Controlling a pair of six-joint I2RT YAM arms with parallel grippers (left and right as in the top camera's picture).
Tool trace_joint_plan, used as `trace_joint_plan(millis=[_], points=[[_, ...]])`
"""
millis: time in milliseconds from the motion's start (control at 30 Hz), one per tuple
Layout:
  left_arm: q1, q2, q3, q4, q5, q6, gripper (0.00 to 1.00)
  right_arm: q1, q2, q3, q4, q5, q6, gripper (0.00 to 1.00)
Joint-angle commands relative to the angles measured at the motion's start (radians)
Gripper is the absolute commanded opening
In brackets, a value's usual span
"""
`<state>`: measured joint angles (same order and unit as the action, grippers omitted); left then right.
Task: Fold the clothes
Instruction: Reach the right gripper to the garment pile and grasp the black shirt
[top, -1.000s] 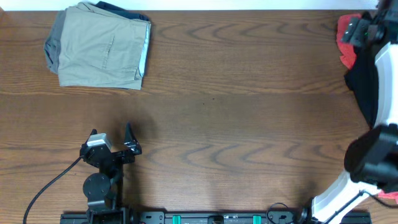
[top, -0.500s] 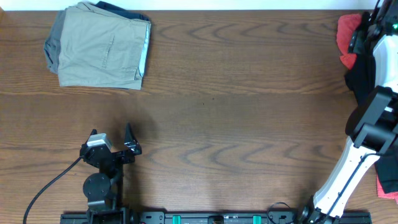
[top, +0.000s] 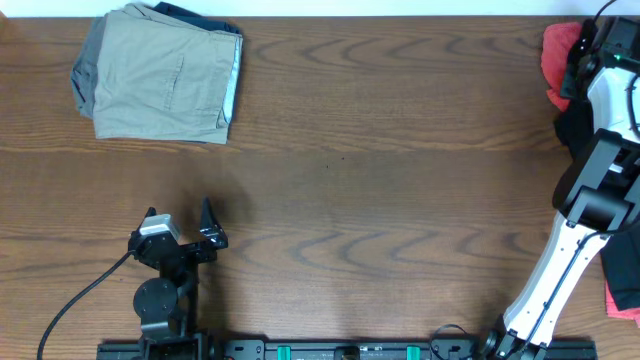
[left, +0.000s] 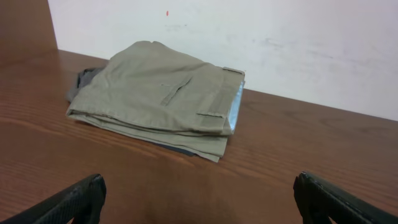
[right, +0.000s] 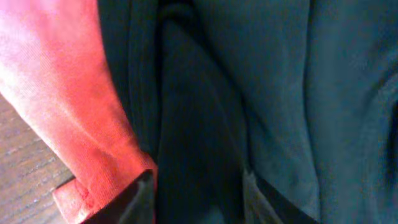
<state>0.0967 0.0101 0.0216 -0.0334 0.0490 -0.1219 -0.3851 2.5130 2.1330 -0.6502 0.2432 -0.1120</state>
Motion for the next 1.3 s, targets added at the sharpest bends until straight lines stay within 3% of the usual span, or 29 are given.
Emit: trace_joint_plan(millis=[0, 67, 167, 267, 433, 733, 1267], points=[[0.005, -0.006, -0.018, -0.036, -0.015, 0.017, 0.98, -0.018, 0.018, 0.026, 0.000, 0.007, 0.022, 0.38], [0.005, -0.006, -0.018, -0.036, -0.015, 0.017, 0.98, -0.020, 0.019, 0.026, -0.004, 0.007, 0.022, 0.45], [0.005, -0.006, -0.018, -0.036, -0.015, 0.017, 0.98, -0.021, 0.020, 0.026, -0.010, -0.002, 0.022, 0.44], [0.005, -0.006, -0.018, -0.036, -0.015, 0.017, 0.98, -0.021, 0.020, 0.026, -0.013, -0.008, 0.022, 0.22], [0.005, -0.006, -0.018, -0.036, -0.015, 0.017, 0.98, -0.023, 0.020, 0.026, -0.018, -0.007, 0.057, 0.01], [0.005, -0.006, -0.018, -0.036, -0.015, 0.017, 0.98, -0.025, -0.057, 0.027, -0.050, -0.008, 0.248, 0.01], [0.005, -0.006, -0.018, -0.036, -0.015, 0.017, 0.98, 0.010, -0.430, 0.027, -0.179, -0.039, 0.283, 0.01]])
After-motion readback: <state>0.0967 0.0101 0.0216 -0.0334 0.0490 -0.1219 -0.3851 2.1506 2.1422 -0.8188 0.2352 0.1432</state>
